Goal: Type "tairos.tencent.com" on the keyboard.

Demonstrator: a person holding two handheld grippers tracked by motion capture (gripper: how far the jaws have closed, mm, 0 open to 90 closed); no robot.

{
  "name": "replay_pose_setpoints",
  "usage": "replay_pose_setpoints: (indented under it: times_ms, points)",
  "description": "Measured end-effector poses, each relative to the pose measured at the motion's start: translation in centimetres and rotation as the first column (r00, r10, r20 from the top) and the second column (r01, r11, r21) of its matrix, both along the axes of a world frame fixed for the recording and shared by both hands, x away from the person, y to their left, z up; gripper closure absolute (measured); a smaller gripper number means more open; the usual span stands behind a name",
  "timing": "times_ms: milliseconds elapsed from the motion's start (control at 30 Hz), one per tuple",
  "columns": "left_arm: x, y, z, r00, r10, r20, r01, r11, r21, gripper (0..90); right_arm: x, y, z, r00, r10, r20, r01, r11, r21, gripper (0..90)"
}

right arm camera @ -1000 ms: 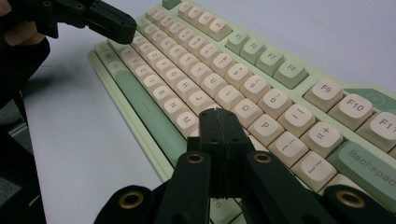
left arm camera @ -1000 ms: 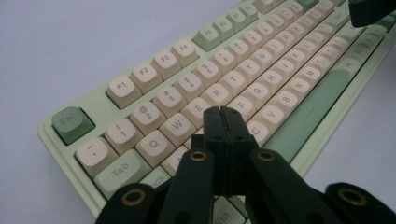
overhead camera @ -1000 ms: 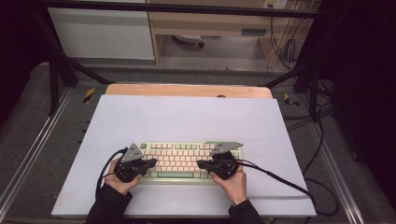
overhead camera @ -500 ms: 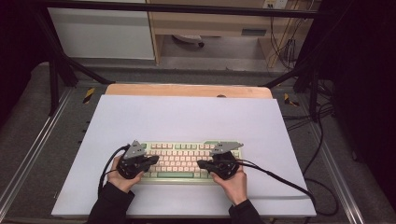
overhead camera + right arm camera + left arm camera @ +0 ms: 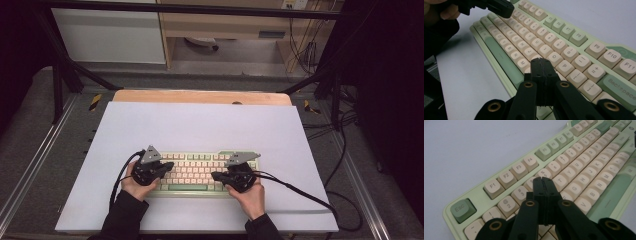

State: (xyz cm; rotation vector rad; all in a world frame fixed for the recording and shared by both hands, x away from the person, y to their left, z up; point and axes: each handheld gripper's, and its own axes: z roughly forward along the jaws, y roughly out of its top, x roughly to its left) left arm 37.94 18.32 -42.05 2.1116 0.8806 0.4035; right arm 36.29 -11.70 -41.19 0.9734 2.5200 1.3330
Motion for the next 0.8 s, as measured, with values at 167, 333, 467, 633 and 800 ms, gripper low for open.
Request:
replay_pose_setpoints:
  times_ms: [167,333,467,633,800]
  points:
    - [0.13,-0.16,-0.5,1.0,-0.002,-0.01,0.002,0.9999,0.011,90.0,0.0,0.04,-0.09,1.0,0.0,0.001,0.0,1.0,-0.003,90.0]
    - [0.13,-0.23,-0.68,1.0,-0.004,-0.007,0.004,0.9999,0.015,90.0,-0.02,0.02,-0.06,1.0,0.001,0.001,-0.001,1.0,-0.003,90.0]
    - [0.14,-0.23,-0.74,1.0,-0.006,-0.007,0.006,0.9999,0.014,90.0,-0.04,0.03,-0.08,1.0,0.001,-0.002,-0.001,1.0,-0.006,90.0]
    - [0.16,-0.24,-0.83,0.9999,-0.008,-0.007,0.008,0.9999,0.015,90.0,-0.04,0.03,-0.09,1.0,0.0,-0.002,0.0,1.0,-0.008,90.0]
    - [0.16,-0.29,-1.02,0.9999,-0.014,-0.008,0.014,0.9998,0.017,90.0,-0.04,0.05,-0.16,1.0,0.001,-0.002,-0.001,1.0,-0.01,90.0]
